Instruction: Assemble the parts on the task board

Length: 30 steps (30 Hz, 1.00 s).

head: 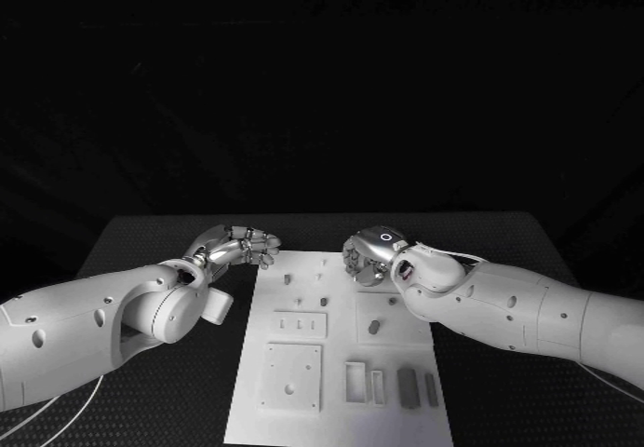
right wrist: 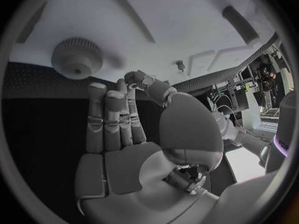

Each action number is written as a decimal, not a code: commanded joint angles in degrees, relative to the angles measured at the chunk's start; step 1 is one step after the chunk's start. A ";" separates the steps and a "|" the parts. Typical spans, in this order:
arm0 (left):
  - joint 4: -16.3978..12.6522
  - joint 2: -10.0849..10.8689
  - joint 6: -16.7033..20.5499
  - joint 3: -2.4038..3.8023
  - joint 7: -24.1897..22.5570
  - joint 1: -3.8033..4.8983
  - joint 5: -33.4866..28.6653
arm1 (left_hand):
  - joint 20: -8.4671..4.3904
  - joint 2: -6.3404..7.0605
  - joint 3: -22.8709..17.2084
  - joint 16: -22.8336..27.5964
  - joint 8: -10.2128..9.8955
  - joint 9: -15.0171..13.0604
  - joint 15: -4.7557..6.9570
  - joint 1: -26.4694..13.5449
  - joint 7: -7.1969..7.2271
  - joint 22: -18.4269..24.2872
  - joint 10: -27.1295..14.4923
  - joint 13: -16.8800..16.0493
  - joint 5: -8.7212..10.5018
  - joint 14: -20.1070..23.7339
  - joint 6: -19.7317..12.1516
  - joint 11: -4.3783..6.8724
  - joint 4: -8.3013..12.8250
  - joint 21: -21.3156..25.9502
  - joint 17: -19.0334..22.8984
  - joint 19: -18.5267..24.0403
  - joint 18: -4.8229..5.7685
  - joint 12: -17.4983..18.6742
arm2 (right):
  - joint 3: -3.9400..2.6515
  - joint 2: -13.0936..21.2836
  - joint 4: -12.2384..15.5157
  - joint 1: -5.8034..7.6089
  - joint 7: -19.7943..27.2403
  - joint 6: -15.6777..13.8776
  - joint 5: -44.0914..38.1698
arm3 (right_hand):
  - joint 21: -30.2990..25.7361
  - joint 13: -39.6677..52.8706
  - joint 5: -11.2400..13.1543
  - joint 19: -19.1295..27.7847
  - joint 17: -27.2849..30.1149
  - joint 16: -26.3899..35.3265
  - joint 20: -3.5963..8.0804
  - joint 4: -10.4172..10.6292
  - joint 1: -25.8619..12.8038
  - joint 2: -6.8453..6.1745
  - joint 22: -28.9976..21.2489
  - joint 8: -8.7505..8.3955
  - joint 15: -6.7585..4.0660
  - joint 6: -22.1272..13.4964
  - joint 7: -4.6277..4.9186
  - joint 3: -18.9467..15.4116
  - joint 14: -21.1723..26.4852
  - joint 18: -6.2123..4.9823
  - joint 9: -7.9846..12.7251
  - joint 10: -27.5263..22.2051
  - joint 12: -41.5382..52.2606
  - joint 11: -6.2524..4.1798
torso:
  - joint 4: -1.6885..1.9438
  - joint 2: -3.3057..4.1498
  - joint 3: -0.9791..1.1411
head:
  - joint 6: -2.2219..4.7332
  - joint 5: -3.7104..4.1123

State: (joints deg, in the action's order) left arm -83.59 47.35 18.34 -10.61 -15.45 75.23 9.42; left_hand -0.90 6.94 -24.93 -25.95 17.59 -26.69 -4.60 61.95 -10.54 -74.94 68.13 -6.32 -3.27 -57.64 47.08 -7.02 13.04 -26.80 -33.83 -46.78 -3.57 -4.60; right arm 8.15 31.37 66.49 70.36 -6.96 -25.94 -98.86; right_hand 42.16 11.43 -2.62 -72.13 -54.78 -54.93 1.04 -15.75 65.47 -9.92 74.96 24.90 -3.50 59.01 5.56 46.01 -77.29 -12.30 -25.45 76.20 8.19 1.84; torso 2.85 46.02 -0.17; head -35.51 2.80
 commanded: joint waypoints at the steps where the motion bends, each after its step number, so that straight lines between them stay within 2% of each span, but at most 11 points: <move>1: -0.04 -0.22 -0.77 0.05 -0.58 0.06 -0.23 | -0.07 -0.12 -0.31 0.20 -0.32 -0.10 -0.15 -0.59 0.03 -1.11 -0.26 -0.07 0.30 -0.30 -0.25 0.00 -0.01 -0.31 -0.06 0.27 -0.68 0.39 | -0.02 -0.57 -0.01 0.39 -1.86 -3.12 -1.90 | 0.31 3.51 -0.17 -0.02 -0.05 -0.25 0.17 -0.03 -0.01 0.22 1.29 0.21 -1.41 0.36 0.03 0.32 0.97 -2.70 -0.20 1.76 0.34 -0.38 | 0.09 0.05 0.05 | 0.12 -0.10; 8: 0.37 -0.82 -1.11 0.05 -0.58 0.06 -0.37 | -0.08 -0.12 -0.36 0.23 -0.30 -0.13 -0.14 -0.63 0.01 -1.10 -0.15 -0.12 0.29 -0.29 -0.21 0.06 0.00 -0.34 -0.11 0.30 -0.69 0.36 | -0.10 -2.59 -1.38 0.53 -1.93 -3.53 -1.52 | 0.56 3.77 -0.17 -0.06 -0.06 -0.36 0.17 0.03 -0.07 0.14 1.27 0.20 -1.43 0.45 0.01 0.51 0.94 -2.70 -0.32 1.78 0.31 -0.40 | 0.15 0.09 0.01 | 0.04 0.10; 12: 0.44 -1.06 -1.06 0.07 -0.61 0.07 -0.37 | -0.08 -0.14 -0.39 0.24 -0.29 -0.14 -0.14 -0.63 0.01 -1.10 -0.11 -0.13 0.29 -0.29 -0.19 0.08 0.02 -0.35 -0.13 0.31 -0.69 0.35 | -0.13 -3.87 -2.59 0.61 -2.07 -3.58 -1.54 | 0.61 3.84 -0.17 -0.05 -0.06 -0.38 0.17 0.03 -0.07 0.13 1.26 0.19 -1.44 0.46 0.00 0.56 0.94 -2.70 -0.35 1.78 0.30 -0.41 | -0.04 0.12 -0.02 | 0.07 0.11; 21: 0.84 -1.80 -1.12 0.08 -0.54 0.08 -0.36 | -0.08 -0.12 -0.42 0.27 -0.28 -0.16 -0.14 -0.65 0.01 -1.10 -0.07 -0.15 0.29 -0.29 -0.19 0.09 0.05 -0.37 -0.18 0.34 -0.69 0.36 | -0.13 -5.74 -4.20 0.60 -2.09 -2.69 -1.83 | 0.75 3.99 -0.17 -0.04 -0.06 -0.43 0.17 0.02 -0.09 0.10 1.25 0.16 -1.44 0.48 -0.01 0.65 0.94 -2.70 -0.42 1.77 0.27 -0.41 | 0.25 0.14 0.04 | -0.02 0.32; 26: 0.78 -1.72 -1.05 0.09 -0.50 0.10 -0.31 | -0.09 -0.10 -0.45 0.28 -0.30 -0.17 -0.14 -0.63 0.00 -1.09 -0.08 -0.15 0.29 -0.28 -0.21 0.07 0.10 -0.38 -0.20 0.35 -0.70 0.38 | -0.13 -6.46 -4.44 0.61 -2.23 -2.46 -2.21 | 0.81 4.07 -0.17 -0.03 -0.06 -0.46 0.16 0.01 -0.10 0.11 1.25 0.15 -1.44 0.50 -0.01 0.69 0.94 -2.70 -0.45 1.77 0.26 -0.42 | 0.30 0.24 -0.06 | 0.06 0.04; 30: 0.78 -1.69 -0.99 0.09 -0.48 0.12 -0.26 | -0.09 -0.10 -0.48 0.30 -0.30 -0.17 -0.14 -0.60 0.00 -1.09 -0.09 -0.16 0.29 -0.28 -0.22 0.06 0.14 -0.39 -0.23 0.36 -0.70 0.39 | -0.13 -7.10 -4.86 0.60 -2.30 -2.36 -2.49 | 0.86 4.13 -0.17 -0.02 -0.06 -0.48 0.16 -0.01 -0.11 0.09 1.25 0.15 -1.45 0.52 -0.02 0.71 0.94 -2.70 -0.48 1.77 0.25 -0.42 | 0.33 0.23 0.01 | -0.20 -0.47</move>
State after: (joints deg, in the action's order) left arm -82.72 45.71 18.09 -10.58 -15.47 75.26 9.34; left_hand -0.90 7.01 -25.09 -25.95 17.59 -26.78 -4.60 61.88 -10.54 -74.92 68.13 -6.38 -3.27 -57.64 47.08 -7.02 13.20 -26.80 -34.00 -46.78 -3.35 -4.60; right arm 8.04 24.48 61.78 70.95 -8.94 -28.65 -100.13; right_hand 42.80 12.26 -2.49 -72.04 -54.76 -55.14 0.91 -15.71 65.46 -9.96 74.95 24.76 -3.59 58.98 5.55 46.36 -77.38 -12.29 -25.84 76.20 8.25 1.85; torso 3.11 46.24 -0.16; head -35.58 2.58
